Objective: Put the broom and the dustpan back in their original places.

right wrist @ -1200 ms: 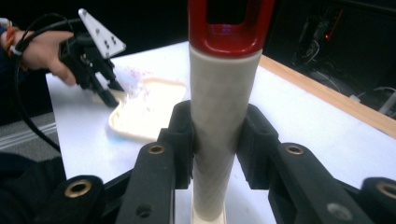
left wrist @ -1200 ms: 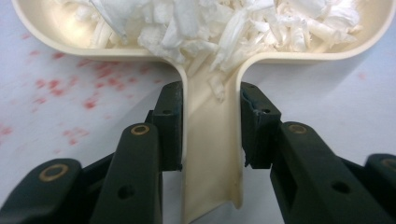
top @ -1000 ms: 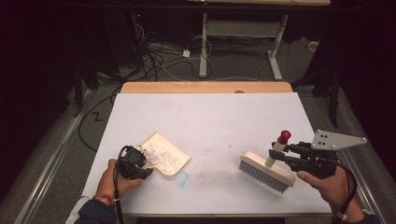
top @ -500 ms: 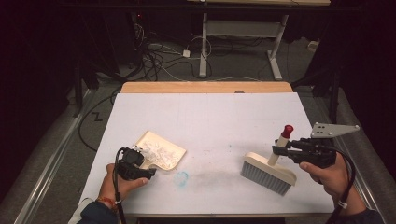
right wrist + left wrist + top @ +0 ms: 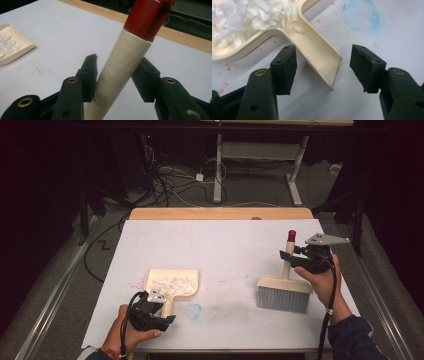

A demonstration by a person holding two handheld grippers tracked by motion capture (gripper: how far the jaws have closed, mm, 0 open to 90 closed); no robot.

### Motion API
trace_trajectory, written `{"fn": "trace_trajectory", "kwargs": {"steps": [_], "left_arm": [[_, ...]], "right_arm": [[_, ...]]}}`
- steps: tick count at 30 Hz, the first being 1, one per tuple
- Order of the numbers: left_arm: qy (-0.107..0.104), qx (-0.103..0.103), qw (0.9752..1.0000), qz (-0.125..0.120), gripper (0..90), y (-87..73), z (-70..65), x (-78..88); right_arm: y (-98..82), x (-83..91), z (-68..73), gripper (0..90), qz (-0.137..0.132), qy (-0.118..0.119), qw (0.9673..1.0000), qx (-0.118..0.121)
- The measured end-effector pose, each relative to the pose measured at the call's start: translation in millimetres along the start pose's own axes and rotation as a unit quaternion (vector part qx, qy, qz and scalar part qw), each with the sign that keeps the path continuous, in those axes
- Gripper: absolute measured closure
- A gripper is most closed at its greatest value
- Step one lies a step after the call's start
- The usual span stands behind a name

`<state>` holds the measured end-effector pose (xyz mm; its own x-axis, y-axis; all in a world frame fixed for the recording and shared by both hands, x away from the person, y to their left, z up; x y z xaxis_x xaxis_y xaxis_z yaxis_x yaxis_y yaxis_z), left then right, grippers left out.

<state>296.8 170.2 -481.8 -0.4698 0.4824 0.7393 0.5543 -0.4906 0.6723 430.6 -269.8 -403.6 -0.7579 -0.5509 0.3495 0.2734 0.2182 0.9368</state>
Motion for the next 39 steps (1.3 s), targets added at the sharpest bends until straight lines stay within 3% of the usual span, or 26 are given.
{"fn": "trace_trajectory", "kwargs": {"steps": [3, 5, 8, 10, 13, 20, 23, 26, 33, 36, 37, 39], "left_arm": [[0.006, -0.007, 0.9997, -0.023, 32.1, 1.0, 1.9, 5.7], [0.014, -0.022, 0.9984, -0.05, 31.5, 2.2, 0.8, 9.9], [0.037, -0.048, 0.9935, -0.097, 23.7, 4.9, -0.4, 15.2], [0.04, -0.05, 0.9896, -0.129, 21.5, 6.9, -0.2, 15.9], [0.048, -0.062, 0.9851, -0.153, 20.4, 8.0, -0.8, 15.2], [0.064, -0.078, 0.9806, -0.168, 20.0, 6.4, 3.7, 8.7], [0.068, -0.08, 0.98, -0.169, 20.0, 5.9, 5.9, 7.5], [0.082, -0.095, 0.9754, -0.181, 20.0, 6.7, 7.8, 8.2], [0.086, -0.098, 0.9744, -0.183, 19.6, 6.6, 9.9, 6.5], [0.089, -0.1, 0.9744, -0.18, 19.6, 7.6, 8.3, 4.3], [0.086, -0.101, 0.9748, -0.179, 19.6, 7.6, 7.2, 4.1], [0.086, -0.1, 0.975, -0.179, 19.6, 6.3, 3.7, 3.6]], "right_arm": [[-0.5, -11.4, -5.2, 51.5, 0.003, -0.049, 0.9987, 0.015], [2.1, -11.6, -9.5, 48.3, -0.024, -0.062, 0.9978, 0.009], [7.7, -8.5, -11.1, 46.8, -0.06, -0.055, 0.9967, 0.002], [10.4, -7.3, -8.6, 46.0, -0.071, -0.054, 0.9959, 0.01], [11.7, -4.6, -4.9, 43.8, -0.074, -0.055, 0.9956, 0.017], [16.4, 11.1, 12.4, 40.9, -0.091, -0.038, 0.9937, 0.053], [17.7, 21.9, 21.2, 40.2, -0.105, -0.034, 0.9914, 0.07], [17.3, 31.0, 28.4, 38.0, -0.115, -0.028, 0.9901, 0.076], [3.0, 54.3, 50.1, 35.4, -0.128, -0.012, 0.9853, 0.113], [-10.8, 63.5, 58.8, 34.9, -0.133, 0.005, 0.9849, 0.111], [-17.1, 67.0, 62.1, 34.5, -0.129, 0.0, 0.9836, 0.127], [-25.9, 73.4, 64.1, 34.8, -0.133, -0.004, 0.9825, 0.13]]}}
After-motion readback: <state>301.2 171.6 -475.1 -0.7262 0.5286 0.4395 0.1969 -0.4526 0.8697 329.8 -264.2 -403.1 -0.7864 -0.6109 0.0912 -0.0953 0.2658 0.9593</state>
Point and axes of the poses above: each handheld gripper's, and its own axes: x roughly backward along the jaws, y roughly out of its top, z roughly to its left, the point moved 3 cm from there along -x, roughly forward along the jaws, and after that the axes turned 11 degrees about -z, right-handed, at the moved point
